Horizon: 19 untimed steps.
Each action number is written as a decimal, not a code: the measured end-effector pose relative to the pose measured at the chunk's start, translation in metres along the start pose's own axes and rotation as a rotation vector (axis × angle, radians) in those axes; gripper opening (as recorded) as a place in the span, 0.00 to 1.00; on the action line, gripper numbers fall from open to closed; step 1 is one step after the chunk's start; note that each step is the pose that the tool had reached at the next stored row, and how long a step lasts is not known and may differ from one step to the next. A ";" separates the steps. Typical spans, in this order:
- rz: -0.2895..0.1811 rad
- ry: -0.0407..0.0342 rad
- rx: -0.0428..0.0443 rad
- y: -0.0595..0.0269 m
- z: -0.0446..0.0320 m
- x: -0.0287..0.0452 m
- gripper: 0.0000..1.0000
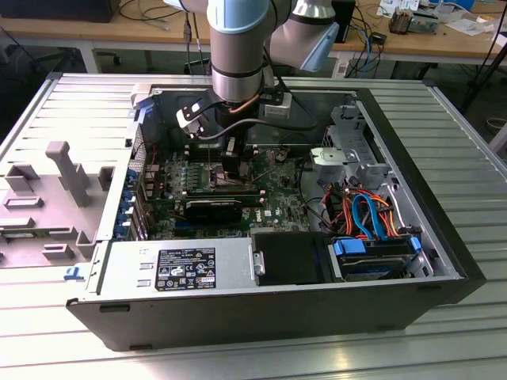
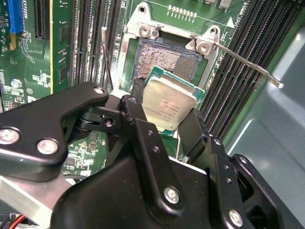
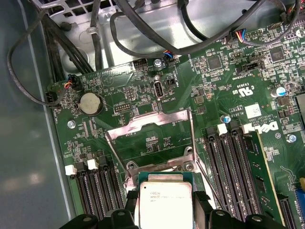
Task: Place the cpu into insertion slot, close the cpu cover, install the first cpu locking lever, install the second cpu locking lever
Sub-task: 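Place the cpu into insertion slot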
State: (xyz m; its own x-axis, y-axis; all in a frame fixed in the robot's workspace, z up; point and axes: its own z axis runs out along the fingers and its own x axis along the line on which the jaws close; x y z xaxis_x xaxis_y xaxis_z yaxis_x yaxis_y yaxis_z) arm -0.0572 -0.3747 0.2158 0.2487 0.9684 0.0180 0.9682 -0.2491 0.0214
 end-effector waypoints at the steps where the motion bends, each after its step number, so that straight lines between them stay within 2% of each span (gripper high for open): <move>1: 0.001 0.0000 0.0000 0.0000 0.0000 0.0000 0.54; 19: 0.009 -0.0002 -0.0002 0.0000 0.0004 0.0000 0.54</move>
State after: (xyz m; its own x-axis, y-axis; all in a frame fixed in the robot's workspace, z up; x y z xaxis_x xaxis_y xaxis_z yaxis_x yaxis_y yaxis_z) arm -0.0572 -0.3747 0.2154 0.2572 0.9662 0.0180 0.9660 -0.2575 0.0214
